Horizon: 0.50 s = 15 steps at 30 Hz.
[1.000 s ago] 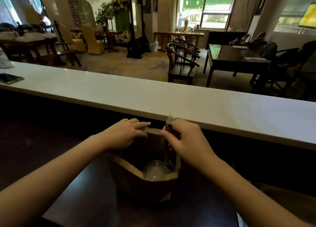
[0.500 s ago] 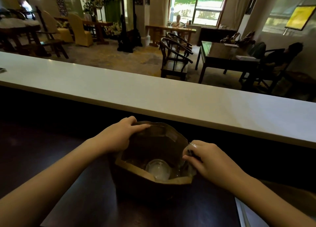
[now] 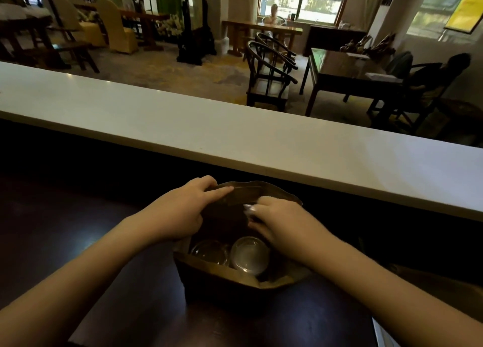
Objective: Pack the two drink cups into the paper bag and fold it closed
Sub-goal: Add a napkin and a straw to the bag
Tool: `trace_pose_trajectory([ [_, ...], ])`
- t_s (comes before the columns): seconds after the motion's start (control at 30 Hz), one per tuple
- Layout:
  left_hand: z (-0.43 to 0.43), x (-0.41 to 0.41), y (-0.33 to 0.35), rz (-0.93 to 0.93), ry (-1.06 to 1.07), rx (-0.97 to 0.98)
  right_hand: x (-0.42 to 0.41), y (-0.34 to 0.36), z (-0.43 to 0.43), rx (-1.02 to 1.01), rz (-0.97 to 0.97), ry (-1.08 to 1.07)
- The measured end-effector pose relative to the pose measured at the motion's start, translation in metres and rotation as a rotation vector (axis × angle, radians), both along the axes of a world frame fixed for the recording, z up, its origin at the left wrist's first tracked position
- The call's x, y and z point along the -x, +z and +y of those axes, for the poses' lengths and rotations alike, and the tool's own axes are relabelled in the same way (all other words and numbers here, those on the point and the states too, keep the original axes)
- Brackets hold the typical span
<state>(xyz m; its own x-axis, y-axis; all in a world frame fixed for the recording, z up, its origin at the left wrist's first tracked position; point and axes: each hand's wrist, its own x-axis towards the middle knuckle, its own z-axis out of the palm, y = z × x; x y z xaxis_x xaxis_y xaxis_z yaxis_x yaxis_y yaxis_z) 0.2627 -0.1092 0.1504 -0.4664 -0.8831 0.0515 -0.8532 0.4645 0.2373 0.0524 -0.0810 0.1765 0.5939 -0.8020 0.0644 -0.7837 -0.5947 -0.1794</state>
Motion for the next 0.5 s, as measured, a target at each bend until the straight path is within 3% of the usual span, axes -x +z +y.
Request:
trace_pose_trajectory([
  [0.27,-0.002,-0.007,0.005,0.042,-0.044,-0.037,-0.066,-0.083,-0.035,-0.089,0.440,0.104],
  [0.4,-0.002,-0.008,0.007,0.033,-0.052,-0.024,-0.083,-0.114,-0.032,-0.025,0.457,0.044],
  [0.5,-0.003,-0.010,0.007,0.012,-0.055,-0.023,-0.091,-0.134,-0.029,-0.091,0.369,-0.048],
])
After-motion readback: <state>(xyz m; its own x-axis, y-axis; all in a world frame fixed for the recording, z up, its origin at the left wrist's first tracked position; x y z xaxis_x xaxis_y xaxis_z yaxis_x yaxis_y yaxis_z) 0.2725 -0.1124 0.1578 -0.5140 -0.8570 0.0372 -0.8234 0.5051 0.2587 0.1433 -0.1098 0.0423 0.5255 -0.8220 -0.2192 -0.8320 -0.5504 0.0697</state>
